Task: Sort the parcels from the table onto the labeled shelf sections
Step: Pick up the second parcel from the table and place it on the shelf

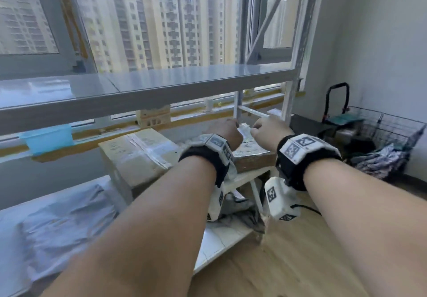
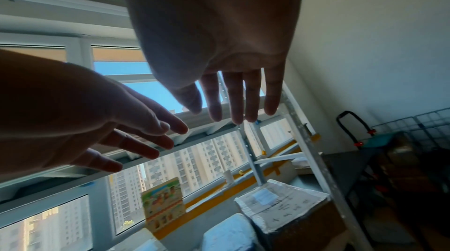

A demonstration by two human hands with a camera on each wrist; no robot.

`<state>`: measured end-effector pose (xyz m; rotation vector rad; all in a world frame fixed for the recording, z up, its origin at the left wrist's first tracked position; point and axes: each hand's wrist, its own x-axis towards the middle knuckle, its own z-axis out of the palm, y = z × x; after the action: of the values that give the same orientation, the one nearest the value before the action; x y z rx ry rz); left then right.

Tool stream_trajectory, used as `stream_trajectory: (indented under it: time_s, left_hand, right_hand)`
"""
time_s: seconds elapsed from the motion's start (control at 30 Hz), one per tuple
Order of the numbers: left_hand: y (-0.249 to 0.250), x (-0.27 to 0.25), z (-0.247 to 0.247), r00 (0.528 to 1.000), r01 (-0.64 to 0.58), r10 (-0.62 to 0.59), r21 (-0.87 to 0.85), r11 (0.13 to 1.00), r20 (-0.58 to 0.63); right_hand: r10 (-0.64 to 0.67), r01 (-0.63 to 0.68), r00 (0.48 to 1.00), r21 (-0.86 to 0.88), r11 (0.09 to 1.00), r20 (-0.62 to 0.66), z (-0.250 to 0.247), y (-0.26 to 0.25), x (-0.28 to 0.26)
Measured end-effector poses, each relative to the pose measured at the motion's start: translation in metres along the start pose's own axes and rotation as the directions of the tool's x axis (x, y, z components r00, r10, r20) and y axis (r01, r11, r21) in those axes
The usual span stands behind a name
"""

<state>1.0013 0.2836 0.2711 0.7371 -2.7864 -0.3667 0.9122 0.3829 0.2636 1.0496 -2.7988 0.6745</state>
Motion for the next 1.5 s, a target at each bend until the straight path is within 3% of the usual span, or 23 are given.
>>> stream_trajectory:
  time_s: [0.3, 0.67, 0.87, 1.17, 1.5]
  left_hand:
    - [0.127, 0.067, 0.114, 0.992, -0.025, 0.030, -0.039, 0.999, 0.126]
    - [0.219, 0.154, 0.216, 0.975, -0.035, 0.047, -0.058, 0.998, 0.216]
    - [0.254, 0.227, 0.272, 0.958, -0.040, 0.050, -0.043, 0.998, 0.284]
    - [0.291, 0.378, 0.324, 0.947, -0.022, 0.042, -0.066, 0.998, 0.318]
    - [0.326, 0.481, 0.374, 0.924, 0.020, -0.004, -0.037, 0.999, 0.383]
  right_hand:
    - [0.113, -0.116, 0.993, 0.067, 0.991, 0.041, -0.014, 0.171, 0.020]
    - [0.249, -0.256, 0.965, 0.074, 0.964, 0.086, -0.004, 0.320, 0.073]
    - [0.296, -0.298, 0.949, 0.006, 0.954, 0.112, 0.015, 0.385, 0.135]
    - [0.319, -0.313, 0.940, -0.065, 0.947, 0.124, 0.029, 0.464, 0.273]
    - [0.366, -0.364, 0.917, -0.044, 0.930, 0.157, 0.047, 0.540, 0.368]
